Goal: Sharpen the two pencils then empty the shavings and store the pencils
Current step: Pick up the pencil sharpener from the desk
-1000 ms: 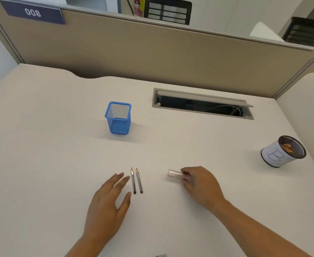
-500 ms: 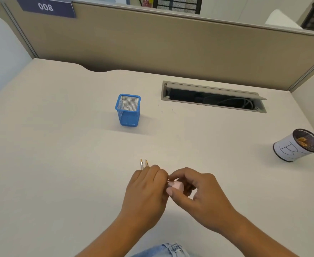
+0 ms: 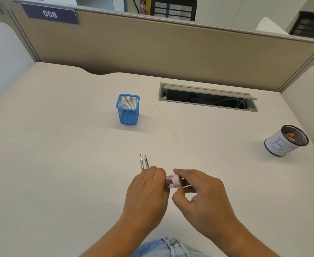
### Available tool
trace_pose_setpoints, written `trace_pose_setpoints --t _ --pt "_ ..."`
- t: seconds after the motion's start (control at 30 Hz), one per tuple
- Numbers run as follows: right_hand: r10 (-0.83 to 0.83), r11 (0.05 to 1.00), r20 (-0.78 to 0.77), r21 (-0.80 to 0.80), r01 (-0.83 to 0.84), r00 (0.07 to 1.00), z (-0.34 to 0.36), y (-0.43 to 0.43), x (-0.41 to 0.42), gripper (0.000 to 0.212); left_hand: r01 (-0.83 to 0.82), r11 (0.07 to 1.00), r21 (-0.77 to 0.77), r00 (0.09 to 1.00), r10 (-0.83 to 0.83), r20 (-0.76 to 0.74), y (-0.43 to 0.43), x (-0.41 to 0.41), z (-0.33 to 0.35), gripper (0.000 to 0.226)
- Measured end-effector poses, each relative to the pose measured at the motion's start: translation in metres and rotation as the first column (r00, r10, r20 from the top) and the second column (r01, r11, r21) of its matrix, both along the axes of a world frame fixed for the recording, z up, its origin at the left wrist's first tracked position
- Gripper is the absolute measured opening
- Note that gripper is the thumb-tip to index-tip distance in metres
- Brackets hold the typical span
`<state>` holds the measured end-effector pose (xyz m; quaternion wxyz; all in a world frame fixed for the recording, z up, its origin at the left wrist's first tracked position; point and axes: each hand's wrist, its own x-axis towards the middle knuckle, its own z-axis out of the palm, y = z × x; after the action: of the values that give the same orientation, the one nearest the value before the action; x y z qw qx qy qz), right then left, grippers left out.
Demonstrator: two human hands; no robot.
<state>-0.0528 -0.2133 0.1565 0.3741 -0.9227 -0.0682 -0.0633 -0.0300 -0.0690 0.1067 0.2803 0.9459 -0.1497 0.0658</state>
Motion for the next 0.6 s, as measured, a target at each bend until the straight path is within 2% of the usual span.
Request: trace_pose_setpoints --t 0.07,0.17,0.33,0.4,0.5,0.53,0.6 --pt "-0.040 0.999 -0.041 0.032 0.041 0.998 -0.002 0.000 -0.002 0.024 -0.010 1.000 0.002 0.999 0.010 -0.031 0.000 -0.004 -0.002 0.020" --pt "-0.091 0.976 -0.149 0.185 0.119 0.985 0.000 0.000 -0.002 0.014 0.013 1.000 -0.024 1.000 -0.014 -0.025 0.004 -0.006 0.002 0.022" --pt "-0.060 0.916 -0.286 0.364 0.167 0.956 0.005 -0.001 0.002 0.005 0.118 0.993 0.003 0.993 -0.118 0.032 0.003 -0.009 0.010 0.018" --pt "-0.018 0.918 -0.283 0.376 0.128 0.959 0.008 -0.002 0.003 0.006 0.081 0.996 -0.025 0.997 -0.081 -0.007 0.004 -0.009 0.012 0.019" --pt "0.049 0.955 -0.250 0.296 0.028 0.967 0.009 -0.005 0.002 0.007 0.074 0.997 0.026 0.997 -0.073 -0.041 0.004 -0.005 0.014 0.011" --pt "0.076 0.963 -0.232 0.269 -0.011 0.970 0.010 -0.005 0.002 0.003 0.065 0.998 0.009 0.994 -0.064 -0.092 0.005 -0.003 0.017 0.008" --pt "0.147 0.968 -0.163 0.226 -0.108 0.976 0.012 -0.004 0.002 0.015 0.034 0.996 -0.080 0.980 -0.049 -0.195 0.007 0.001 0.020 0.008"
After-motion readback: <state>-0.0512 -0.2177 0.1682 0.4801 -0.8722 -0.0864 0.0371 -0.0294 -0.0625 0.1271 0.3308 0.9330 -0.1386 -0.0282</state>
